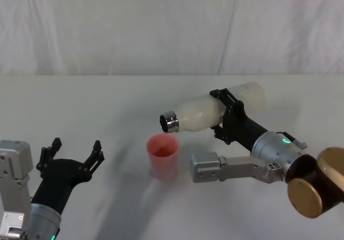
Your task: Grasp the thermos with one hand and pour water into the cup lid.
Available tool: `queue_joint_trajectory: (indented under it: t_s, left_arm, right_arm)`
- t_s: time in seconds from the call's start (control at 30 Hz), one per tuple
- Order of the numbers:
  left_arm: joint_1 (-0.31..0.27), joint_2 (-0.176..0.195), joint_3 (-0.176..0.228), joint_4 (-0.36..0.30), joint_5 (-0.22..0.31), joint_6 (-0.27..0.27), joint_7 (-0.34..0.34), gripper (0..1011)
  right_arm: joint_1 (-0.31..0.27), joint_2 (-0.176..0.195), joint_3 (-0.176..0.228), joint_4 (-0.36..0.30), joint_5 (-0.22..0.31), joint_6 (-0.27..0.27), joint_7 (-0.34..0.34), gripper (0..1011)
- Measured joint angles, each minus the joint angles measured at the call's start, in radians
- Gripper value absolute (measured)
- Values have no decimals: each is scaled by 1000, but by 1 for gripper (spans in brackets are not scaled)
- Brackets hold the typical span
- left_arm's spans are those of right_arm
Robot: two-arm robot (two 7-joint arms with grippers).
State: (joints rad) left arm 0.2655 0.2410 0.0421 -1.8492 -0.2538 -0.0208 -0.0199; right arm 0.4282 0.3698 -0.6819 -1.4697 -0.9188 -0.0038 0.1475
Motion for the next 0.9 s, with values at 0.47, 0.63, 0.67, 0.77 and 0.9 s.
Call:
queue_joint_trajectory:
  t_s: [0.47, 0.63, 0.67, 0.77, 0.9]
  left_arm:
    - [0, 0, 0, 0, 0, 0, 0, 1001]
    - [0, 0, 0, 0, 0, 0, 0, 1001]
    - [0, 0, 0, 0, 0, 0, 0, 1001]
    - [0, 0, 0, 0, 0, 0, 0, 1001]
    - [0, 0, 0, 0, 0, 0, 0, 1001]
  right_arm:
    - [19, 9, 4, -2, 9, -11, 7, 950]
    - [20, 11, 4, -3, 10, -11, 7, 950]
    - [21, 12, 4, -5, 9, -10, 7, 950]
    - [21, 13, 3, -8, 7, -8, 7, 950]
    - [22, 14, -1, -9, 2, -5, 9, 950]
